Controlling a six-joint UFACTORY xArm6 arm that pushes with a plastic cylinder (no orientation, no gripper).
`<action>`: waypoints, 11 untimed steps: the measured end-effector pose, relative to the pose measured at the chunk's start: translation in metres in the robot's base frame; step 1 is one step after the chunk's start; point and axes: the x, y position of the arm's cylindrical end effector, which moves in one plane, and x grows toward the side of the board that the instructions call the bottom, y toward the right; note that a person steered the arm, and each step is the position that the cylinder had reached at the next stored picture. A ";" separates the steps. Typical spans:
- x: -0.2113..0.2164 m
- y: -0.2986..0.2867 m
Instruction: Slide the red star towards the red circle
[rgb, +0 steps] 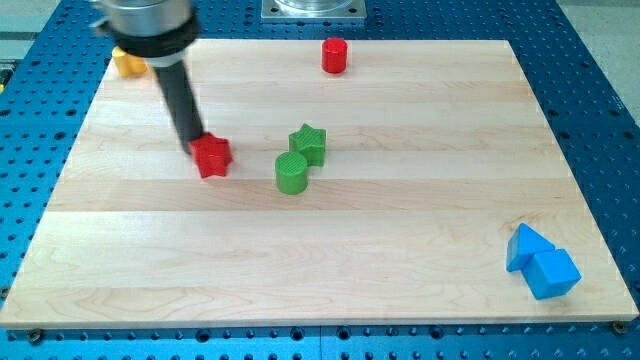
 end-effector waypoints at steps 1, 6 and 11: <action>0.022 -0.019; 0.035 0.066; -0.105 0.104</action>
